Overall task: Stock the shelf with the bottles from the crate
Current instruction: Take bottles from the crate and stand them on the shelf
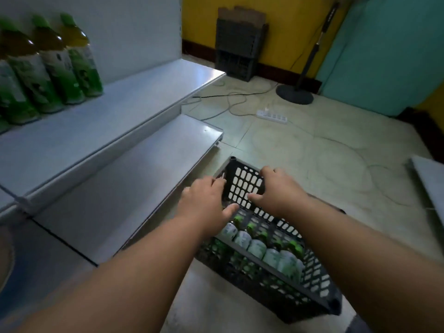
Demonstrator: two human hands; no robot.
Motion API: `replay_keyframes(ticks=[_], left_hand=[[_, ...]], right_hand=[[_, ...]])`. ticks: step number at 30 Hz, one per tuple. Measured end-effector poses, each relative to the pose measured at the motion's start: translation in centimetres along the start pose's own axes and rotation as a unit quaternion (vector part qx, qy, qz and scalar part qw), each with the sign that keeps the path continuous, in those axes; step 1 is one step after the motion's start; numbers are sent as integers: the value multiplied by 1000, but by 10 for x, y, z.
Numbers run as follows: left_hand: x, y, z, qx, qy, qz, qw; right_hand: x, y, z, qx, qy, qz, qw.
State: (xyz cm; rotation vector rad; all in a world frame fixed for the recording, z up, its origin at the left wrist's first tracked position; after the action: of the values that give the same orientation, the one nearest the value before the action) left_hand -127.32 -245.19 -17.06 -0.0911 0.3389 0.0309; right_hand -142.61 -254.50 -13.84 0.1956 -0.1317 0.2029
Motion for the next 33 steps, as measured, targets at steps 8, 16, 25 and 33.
replay_keyframes(ticks=[8, 16, 25, 33], left_hand=[[-89, -24, -149, 103, -15, -29, 994], [-112, -58, -238, 168, -61, 47, 983], [-110, -63, -248, 175, -76, 45, 981], [-110, -67, -249, 170, -61, 50, 982]], right_hand=[[-161, -2, -99, 69, -60, -123, 988], [-231, -45, -184, 119, -177, -215, 953], [-228, -95, -287, 246, -216, -418, 847], [-235, -99, -270, 179, -292, -364, 866]])
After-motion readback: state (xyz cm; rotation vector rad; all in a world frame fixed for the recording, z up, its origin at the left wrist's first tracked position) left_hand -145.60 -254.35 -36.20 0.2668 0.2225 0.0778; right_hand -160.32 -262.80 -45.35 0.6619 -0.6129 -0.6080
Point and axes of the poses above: each hand's wrist, its own y-axis away from the middle knuckle, its own z-axis out of the back of the hand, x = y × z, the point moved 2 cm from there along -y, towards the middle knuckle, and after that the axes turned 9 degrees about -z, right-handed, at the moved point
